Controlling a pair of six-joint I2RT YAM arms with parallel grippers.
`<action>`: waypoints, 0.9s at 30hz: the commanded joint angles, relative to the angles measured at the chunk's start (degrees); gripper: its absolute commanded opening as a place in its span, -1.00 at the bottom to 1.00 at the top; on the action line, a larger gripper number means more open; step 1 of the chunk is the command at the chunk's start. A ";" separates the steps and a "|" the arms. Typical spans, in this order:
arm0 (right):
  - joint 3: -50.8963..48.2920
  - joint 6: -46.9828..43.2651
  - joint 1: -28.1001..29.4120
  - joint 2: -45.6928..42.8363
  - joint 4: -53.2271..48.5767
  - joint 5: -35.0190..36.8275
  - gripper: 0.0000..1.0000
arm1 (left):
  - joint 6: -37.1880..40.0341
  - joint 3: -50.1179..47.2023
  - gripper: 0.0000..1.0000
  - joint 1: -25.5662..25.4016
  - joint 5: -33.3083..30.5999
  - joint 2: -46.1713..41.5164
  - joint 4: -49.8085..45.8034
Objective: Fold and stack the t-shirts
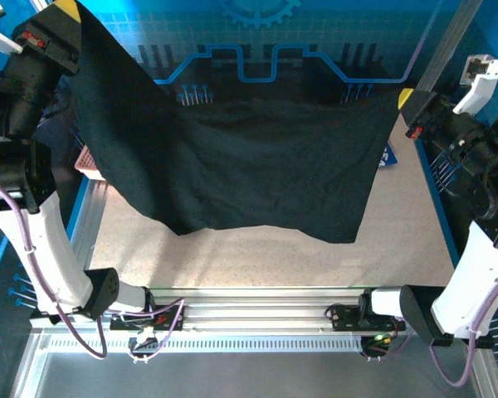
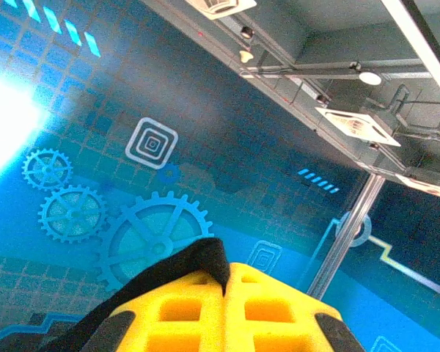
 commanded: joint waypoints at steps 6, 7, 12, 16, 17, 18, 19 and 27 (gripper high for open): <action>0.36 0.16 -1.08 -5.59 -1.19 -0.08 -1.00 | 0.99 2.96 -1.00 -0.13 4.01 -3.62 7.63; 0.59 0.23 -1.15 -5.94 -0.96 0.24 -1.00 | 0.91 3.41 -1.00 -0.18 3.92 -3.71 7.76; 3.74 1.39 -1.15 -5.75 -1.31 0.01 -1.00 | -0.76 7.79 -1.00 -0.13 3.81 -2.55 9.56; 4.90 1.75 -1.16 -6.01 -0.95 0.87 -1.00 | -1.51 11.80 -1.00 -0.13 3.42 -1.02 10.81; 5.42 1.91 -1.07 -5.95 -0.68 1.06 -1.00 | -1.52 12.67 -1.00 -0.13 3.11 -0.68 10.95; 6.08 1.92 -1.07 -5.77 -0.45 1.11 -1.00 | -1.39 13.58 -1.00 -0.13 2.72 -0.19 11.03; 6.76 1.92 -1.07 -5.45 -0.47 1.07 -1.00 | -1.36 14.32 -1.00 -0.13 2.60 0.22 11.19; 6.35 1.40 -1.07 -3.95 -0.68 1.32 -1.00 | 1.29 16.04 -1.00 -0.13 1.28 2.92 10.68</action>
